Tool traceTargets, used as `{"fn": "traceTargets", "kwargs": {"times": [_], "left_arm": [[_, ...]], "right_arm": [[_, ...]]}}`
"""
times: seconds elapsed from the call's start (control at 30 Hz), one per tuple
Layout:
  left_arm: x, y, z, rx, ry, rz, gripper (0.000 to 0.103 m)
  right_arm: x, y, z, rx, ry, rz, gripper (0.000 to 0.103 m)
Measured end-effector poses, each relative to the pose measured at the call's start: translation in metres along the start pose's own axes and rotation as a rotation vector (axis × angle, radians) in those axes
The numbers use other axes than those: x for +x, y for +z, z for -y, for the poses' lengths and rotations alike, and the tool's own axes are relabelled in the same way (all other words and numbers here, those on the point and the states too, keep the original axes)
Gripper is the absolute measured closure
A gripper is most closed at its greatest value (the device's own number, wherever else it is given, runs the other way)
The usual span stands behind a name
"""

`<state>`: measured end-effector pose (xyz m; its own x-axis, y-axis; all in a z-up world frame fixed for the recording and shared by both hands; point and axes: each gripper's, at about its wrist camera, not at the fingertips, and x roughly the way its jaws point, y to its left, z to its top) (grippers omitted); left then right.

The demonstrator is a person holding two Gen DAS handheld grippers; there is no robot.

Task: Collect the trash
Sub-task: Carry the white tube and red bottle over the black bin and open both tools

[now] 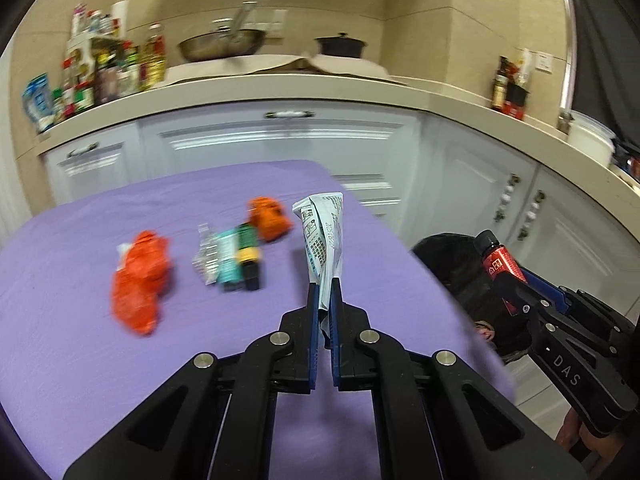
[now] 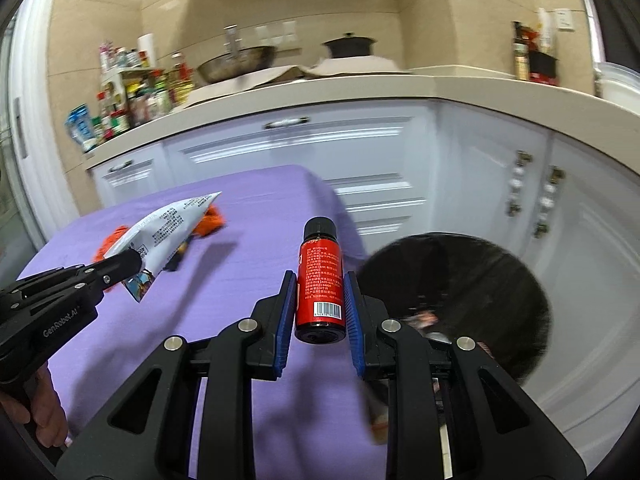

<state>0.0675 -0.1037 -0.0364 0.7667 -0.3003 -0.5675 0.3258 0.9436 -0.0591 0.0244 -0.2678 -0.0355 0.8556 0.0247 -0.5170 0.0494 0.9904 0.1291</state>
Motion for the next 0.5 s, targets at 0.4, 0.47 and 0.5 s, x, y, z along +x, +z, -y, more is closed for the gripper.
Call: {"fn": "traceTargets", "kwargs": {"times": [0.4, 0.47, 0.5], "left_arm": [[0.040, 0.011, 0.088, 0.100, -0.120, -0.027, 0.098], [0.045, 0.010, 0.100, 0.119, -0.128, -0.032, 0.098], [0.048, 0.009, 0.105, 0.128, -0.131, -0.036, 0.098]], "right_arm": [[0.007, -0.003, 0.087, 0.086, -0.169, 0.007, 0.080], [0.010, -0.004, 0.095, 0.091, -0.185, 0.008, 0.080], [0.012, -0.004, 0.100, 0.094, -0.193, 0.009, 0.080]]}}
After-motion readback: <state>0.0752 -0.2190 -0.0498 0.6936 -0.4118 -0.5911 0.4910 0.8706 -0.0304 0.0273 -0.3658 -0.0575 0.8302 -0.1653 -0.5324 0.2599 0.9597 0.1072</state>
